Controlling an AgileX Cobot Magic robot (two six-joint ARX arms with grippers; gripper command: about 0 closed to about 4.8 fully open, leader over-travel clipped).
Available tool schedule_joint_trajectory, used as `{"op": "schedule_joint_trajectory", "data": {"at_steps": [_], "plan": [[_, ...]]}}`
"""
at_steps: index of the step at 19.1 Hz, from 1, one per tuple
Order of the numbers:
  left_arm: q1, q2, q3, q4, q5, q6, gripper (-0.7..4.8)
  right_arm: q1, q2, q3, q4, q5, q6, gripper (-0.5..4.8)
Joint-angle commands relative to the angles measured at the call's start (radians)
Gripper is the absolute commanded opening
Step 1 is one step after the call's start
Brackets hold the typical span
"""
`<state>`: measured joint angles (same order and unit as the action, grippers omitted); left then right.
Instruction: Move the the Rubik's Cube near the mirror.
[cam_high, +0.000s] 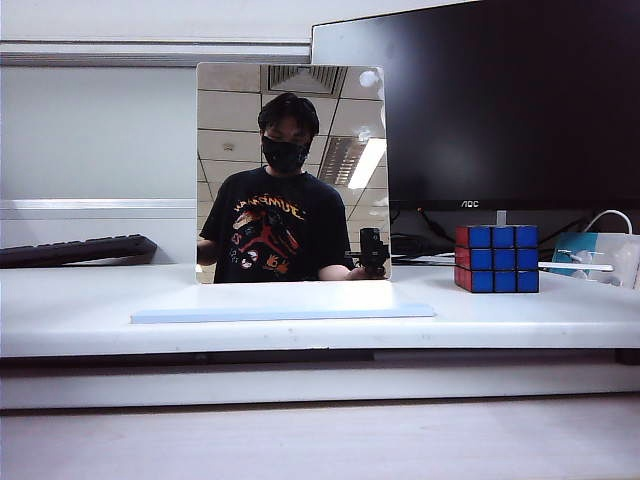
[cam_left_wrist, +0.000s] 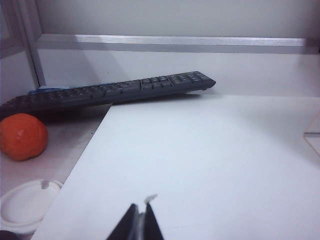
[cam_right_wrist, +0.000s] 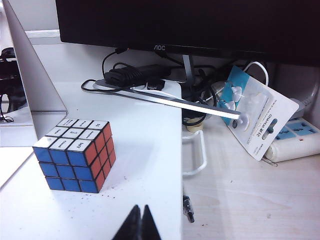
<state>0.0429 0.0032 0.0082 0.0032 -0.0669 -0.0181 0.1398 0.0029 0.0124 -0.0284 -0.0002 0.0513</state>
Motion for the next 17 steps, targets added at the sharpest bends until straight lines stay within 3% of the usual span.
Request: {"op": "schedule_joint_trajectory", "data": {"at_steps": [1,8,10,13,17], "plan": [[0.001,0.000,0.001,0.010,0.002,0.003,0.22,0.002,0.000,-0.003,0.010,-0.002,0.001,-0.01],[-0.029,0.000,0.001,0.010,-0.006,0.003,0.22,0.002,0.000,-0.003,0.010,-0.002,0.002,-0.01],[-0.154,0.000,0.001,0.010,-0.057,0.003,0.22,0.002,0.000,-0.003,0.009,-0.007,0.013,-0.01],[-0.346,0.000,0.001,0.010,-0.052,0.003,0.22,0.003,0.000,-0.003,0.010,-0.075,0.082,-0.01],[-0.561,0.000,0.001,0.010,-0.036,0.003,0.22,0.008,0.000,0.002,-0.001,-0.267,0.123,-0.01]]}}
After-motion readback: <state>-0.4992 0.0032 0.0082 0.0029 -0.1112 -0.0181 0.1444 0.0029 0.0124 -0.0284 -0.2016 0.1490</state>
